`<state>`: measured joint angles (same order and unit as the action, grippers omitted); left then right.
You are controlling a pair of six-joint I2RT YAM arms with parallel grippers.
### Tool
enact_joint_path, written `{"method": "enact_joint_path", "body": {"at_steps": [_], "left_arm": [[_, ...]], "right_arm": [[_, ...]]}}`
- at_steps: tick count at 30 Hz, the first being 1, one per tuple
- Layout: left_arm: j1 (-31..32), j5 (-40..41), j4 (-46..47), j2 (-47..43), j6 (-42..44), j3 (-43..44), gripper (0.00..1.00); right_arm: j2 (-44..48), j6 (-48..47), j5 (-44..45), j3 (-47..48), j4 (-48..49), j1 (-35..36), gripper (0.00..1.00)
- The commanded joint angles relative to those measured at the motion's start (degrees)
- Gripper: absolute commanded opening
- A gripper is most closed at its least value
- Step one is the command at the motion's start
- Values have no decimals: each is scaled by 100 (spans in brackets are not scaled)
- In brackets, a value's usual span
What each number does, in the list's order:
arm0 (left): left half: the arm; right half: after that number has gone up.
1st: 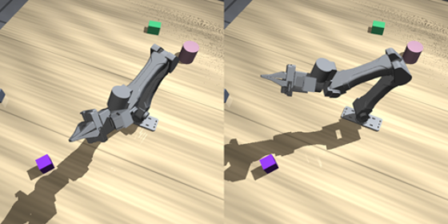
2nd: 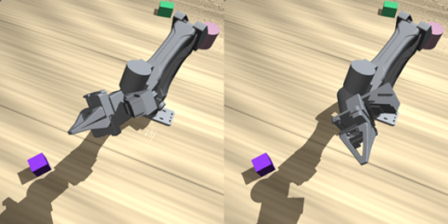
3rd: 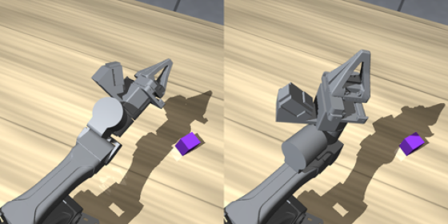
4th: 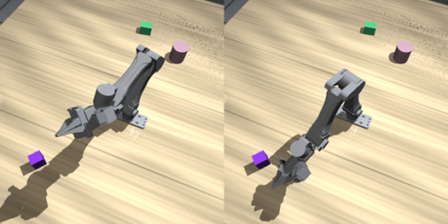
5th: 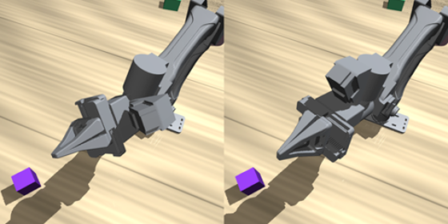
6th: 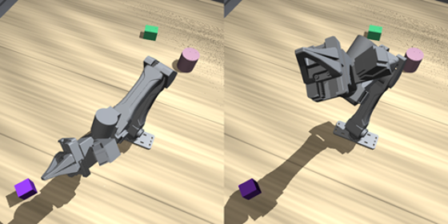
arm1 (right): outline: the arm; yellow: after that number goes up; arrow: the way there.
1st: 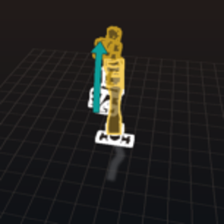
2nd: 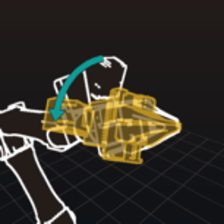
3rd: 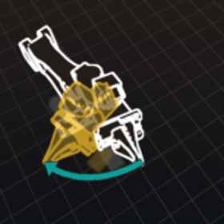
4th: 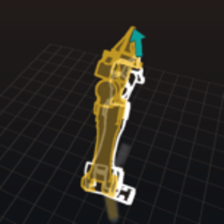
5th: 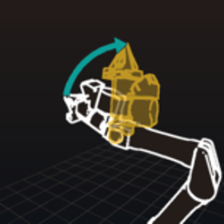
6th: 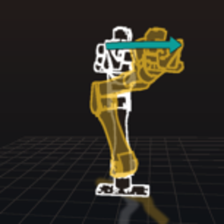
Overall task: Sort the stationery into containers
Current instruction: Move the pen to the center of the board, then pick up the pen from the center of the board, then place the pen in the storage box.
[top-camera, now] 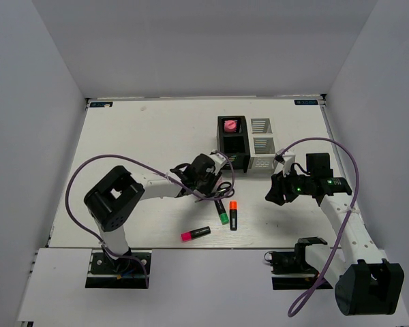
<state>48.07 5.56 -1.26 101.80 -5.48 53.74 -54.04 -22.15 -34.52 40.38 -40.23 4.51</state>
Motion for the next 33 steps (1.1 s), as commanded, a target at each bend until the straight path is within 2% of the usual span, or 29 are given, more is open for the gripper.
{"method": "enact_joint_path", "body": {"at_steps": [1,4,5,7,8,9,12,13,14,15,17,18,19,20,22,24,25,26,30,33], "left_arm": [[-96,-46,-147,33,-15,41,50],[-149,-160,-208,103,-33,32,37],[-167,-196,-234,112,-59,14,27],[-184,-248,-287,156,-85,-30,18],[-210,-362,-287,139,-111,-47,8],[-202,-389,-287,78,-120,-100,5],[-202,-503,-340,-273,-164,-258,0],[-193,-504,-453,-701,-182,-267,0],[-176,-521,-515,-844,-165,-224,0],[-132,-547,-690,-1011,-130,-180,0],[-97,-547,-954,-1513,55,161,0],[-62,-739,-1129,-1627,151,277,0],[-44,-776,-1270,-1811,230,626,0],[-35,-819,-1341,-1856,257,742,0],[-26,-846,-1377,-1875,432,1180,0],[-35,-811,-1421,-1708,503,1558,0],[-44,-802,-1500,-1542,695,1822,0],[-35,-863,-1492,-1340,732,2068,0],[-61,-1057,-1299,-715,706,2773,0],[-61,-1119,-1254,-179,697,3432,0]], "right_arm": [[34,-70,-98,163,-11,-21,54],[34,-70,-98,163,-11,-21,54],[51,-79,-98,172,-11,-21,54],[60,-70,-99,181,-20,-29,54],[52,-70,-90,163,-11,-12,54],[52,-70,-90,172,-3,-21,54],[69,-70,-81,163,-11,-12,54],[69,-70,-81,163,-20,-12,54],[52,-70,-81,163,-20,-12,69],[52,-79,-81,154,32,-12,75],[69,-9,-46,163,24,6,78],[69,-35,-54,163,6,6,73],[60,-78,-124,172,-29,-3,60],[34,-122,-186,181,-38,-12,28],[16,-184,-274,216,-125,-12,4],[7,-184,-231,225,-134,6,9],[-1,-167,-222,225,-91,-12,16],[16,-149,-187,207,-99,-3,28],[60,-114,-186,189,-64,-12,36],[51,-123,-178,189,-73,-3,36]]}}
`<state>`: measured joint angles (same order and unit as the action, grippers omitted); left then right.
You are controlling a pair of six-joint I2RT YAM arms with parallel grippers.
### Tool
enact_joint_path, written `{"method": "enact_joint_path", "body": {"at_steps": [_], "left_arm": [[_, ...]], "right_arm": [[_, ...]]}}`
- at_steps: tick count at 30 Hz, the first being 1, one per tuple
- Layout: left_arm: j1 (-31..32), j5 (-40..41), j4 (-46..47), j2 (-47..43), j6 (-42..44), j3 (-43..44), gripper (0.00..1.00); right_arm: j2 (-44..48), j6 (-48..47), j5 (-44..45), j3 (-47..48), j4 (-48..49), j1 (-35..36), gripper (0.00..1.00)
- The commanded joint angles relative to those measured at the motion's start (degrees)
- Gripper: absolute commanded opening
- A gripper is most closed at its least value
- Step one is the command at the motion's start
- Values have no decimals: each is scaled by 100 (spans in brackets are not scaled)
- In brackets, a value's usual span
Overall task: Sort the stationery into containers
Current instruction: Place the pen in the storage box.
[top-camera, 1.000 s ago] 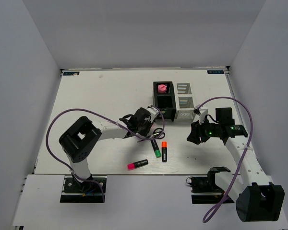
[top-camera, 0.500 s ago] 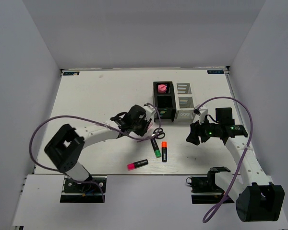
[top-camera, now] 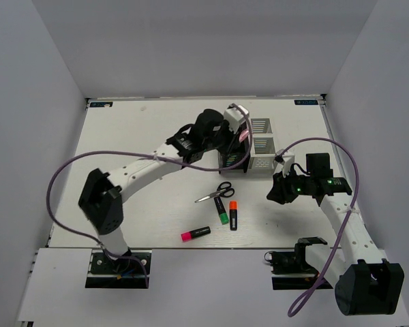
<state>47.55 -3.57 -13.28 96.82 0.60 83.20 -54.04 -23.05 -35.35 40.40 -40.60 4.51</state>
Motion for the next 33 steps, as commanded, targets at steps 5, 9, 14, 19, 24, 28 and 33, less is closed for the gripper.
{"method": "enact_joint_path", "body": {"at_steps": [5,9,14,19,24,28,33], "left_arm": [[-70,-108,-289,1250,63,1566,0],[-123,6,-368,1507,107,1857,0],[-202,208,-456,1656,177,1788,0],[-308,243,-369,1639,98,1437,0],[-343,270,-351,1691,54,1304,14],[-352,278,-386,1744,-7,1295,38],[-360,278,-377,1700,-25,1322,41]], "right_arm": [[52,-42,-130,187,-36,-12,37],[52,-33,-138,179,-53,-21,37],[87,-42,-147,205,-71,-12,39],[87,-42,-147,205,-80,-12,40],[78,-51,-147,205,-80,-3,55],[78,-51,-156,205,-71,-21,58],[61,-51,-156,196,-88,-12,58]]}}
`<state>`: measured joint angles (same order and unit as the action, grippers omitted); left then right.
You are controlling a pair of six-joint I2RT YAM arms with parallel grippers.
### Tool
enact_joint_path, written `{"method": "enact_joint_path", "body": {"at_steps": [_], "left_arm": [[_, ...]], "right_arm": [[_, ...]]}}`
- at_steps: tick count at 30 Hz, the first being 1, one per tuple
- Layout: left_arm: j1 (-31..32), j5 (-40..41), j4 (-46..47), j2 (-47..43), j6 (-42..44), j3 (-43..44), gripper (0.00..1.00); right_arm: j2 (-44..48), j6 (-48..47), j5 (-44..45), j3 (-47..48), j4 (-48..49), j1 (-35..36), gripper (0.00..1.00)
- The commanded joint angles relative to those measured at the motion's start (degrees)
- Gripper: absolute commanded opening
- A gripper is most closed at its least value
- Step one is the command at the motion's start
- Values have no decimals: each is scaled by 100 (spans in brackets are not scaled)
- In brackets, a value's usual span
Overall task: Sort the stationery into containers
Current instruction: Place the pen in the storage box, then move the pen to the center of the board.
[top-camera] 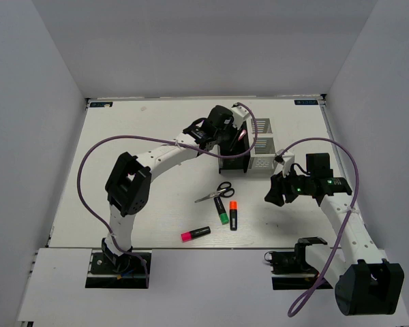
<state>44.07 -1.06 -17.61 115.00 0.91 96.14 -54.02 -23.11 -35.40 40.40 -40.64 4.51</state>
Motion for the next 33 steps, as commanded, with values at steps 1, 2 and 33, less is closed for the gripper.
{"method": "enact_joint_path", "body": {"at_steps": [1,2,33], "left_arm": [[-4,53,38,-127,-47,28,43],[-4,27,21,-136,-47,54,46],[2034,2663,-2818,-6329,-2427,-4964,68]], "right_arm": [[67,-44,-143,187,-75,-21,58],[76,-44,-143,196,-75,-21,60],[-2912,2187,1728,1628,91,2958,91]]}}
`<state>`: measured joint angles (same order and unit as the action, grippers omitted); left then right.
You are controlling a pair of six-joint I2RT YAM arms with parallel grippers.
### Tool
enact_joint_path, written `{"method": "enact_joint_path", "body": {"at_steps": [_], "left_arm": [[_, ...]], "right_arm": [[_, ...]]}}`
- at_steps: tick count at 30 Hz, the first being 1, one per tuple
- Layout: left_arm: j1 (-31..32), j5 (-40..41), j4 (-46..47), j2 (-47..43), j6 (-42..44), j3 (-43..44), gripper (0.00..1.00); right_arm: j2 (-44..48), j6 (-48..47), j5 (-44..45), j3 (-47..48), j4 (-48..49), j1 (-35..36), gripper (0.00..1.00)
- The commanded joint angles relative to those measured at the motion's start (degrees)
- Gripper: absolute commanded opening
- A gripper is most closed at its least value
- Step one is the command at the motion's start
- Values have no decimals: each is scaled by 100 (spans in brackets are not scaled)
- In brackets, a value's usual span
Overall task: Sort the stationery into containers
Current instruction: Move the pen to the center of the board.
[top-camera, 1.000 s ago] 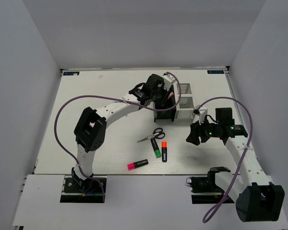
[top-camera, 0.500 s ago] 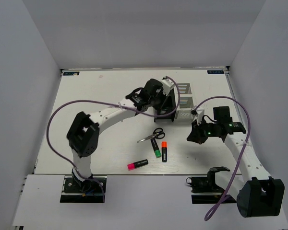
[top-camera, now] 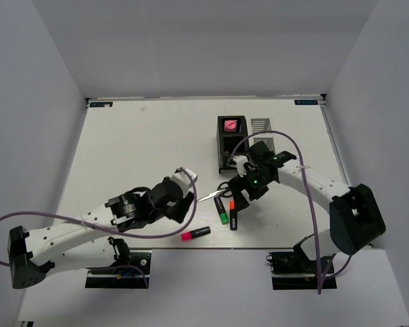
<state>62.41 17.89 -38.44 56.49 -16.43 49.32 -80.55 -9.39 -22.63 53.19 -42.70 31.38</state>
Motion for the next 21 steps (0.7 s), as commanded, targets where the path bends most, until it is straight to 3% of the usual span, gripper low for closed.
{"method": "enact_joint_path", "body": {"at_steps": [1,6,9,11,12,15,17,21], "left_arm": [[323,943,-892,-777,-765,-561,68],[588,1418,-1376,-1377,-1161,-871,66],[641,1524,-1676,-1526,-1275,-810,66],[640,1542,-1737,-1579,-1302,-819,66],[641,1542,-1738,-1580,-1293,-819,66],[649,1568,-1764,-1536,-1284,-827,66],[632,1577,-1764,-1518,-1284,-827,66],[632,1560,-1755,-1623,-1302,-915,66]], "right_arm": [[-433,1172,496,359,314,325,91],[-847,1747,470,376,648,790,91],[-970,2142,935,324,789,958,88],[-980,2274,1250,105,1060,1028,78],[-919,2449,1313,17,1157,1089,64],[-997,2853,2233,-37,1273,1335,48],[-1102,2986,2683,-19,1317,1397,40],[-1322,3171,2747,-107,1439,1485,39]]}}
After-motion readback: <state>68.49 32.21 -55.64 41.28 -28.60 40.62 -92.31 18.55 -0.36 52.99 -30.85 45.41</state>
